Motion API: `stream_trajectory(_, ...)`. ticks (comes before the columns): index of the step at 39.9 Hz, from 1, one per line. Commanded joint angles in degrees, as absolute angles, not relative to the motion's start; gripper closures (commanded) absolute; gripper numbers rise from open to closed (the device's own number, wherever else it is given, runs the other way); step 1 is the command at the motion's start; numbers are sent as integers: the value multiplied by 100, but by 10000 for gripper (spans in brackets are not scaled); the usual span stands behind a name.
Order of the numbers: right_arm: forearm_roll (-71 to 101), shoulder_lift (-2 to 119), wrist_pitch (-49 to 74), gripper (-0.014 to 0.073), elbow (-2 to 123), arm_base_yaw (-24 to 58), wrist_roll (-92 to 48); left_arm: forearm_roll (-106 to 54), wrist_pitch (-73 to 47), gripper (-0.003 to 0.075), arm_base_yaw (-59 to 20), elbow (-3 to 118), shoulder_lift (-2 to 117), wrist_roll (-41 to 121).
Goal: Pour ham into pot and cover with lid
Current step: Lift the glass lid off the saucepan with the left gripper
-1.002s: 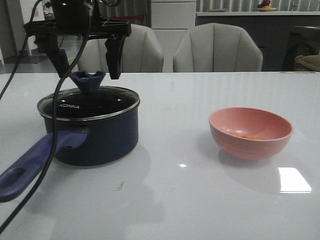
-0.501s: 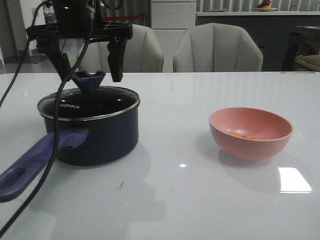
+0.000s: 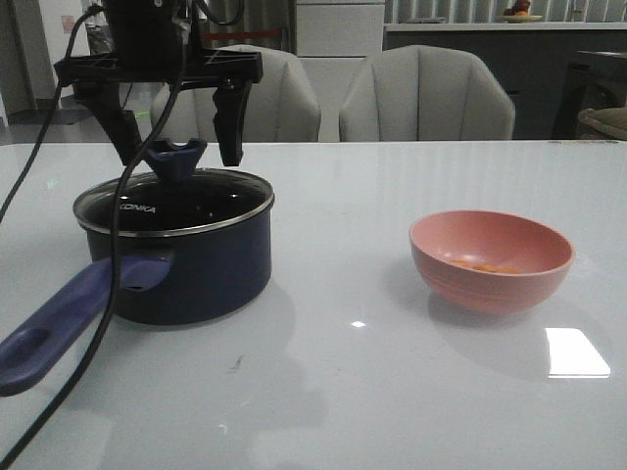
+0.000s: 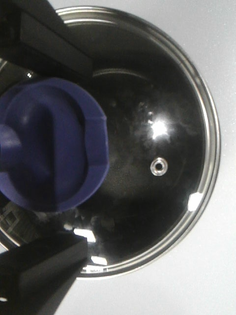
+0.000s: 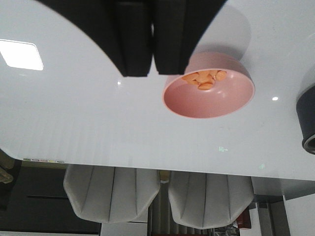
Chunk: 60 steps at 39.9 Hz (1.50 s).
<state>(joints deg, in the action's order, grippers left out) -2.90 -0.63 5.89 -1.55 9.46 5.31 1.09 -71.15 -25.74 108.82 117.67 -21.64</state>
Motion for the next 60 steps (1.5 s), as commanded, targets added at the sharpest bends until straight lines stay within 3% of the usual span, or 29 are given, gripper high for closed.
stream_trajectory(1, -351, -173, 121, 437, -125, 952, 525, 126, -7267, 84, -2608, 11060, 11511, -2200)
stream_trajectory(10, -351, -173, 121, 437, -125, 952, 525, 135, -7267, 117, -2608, 11060, 11560, -2200)
stream_trajectory(19, -351, -173, 121, 437, -125, 952, 525, 124, -7267, 359, -2608, 11060, 11560, -2066)
stream_trajectory(26, -351, -173, 121, 437, -125, 952, 525, 71, -7275, 476, -2608, 11060, 11560, -2046)
stream_trajectory(45, -351, -173, 121, 437, -125, 952, 525, 71, -7275, 483, -2557, 11060, 11162, -1841)
stream_trajectory(60, -351, -173, 121, 437, -125, 952, 525, 0, -7275, 483, -1771, 10766, 10318, -1362)
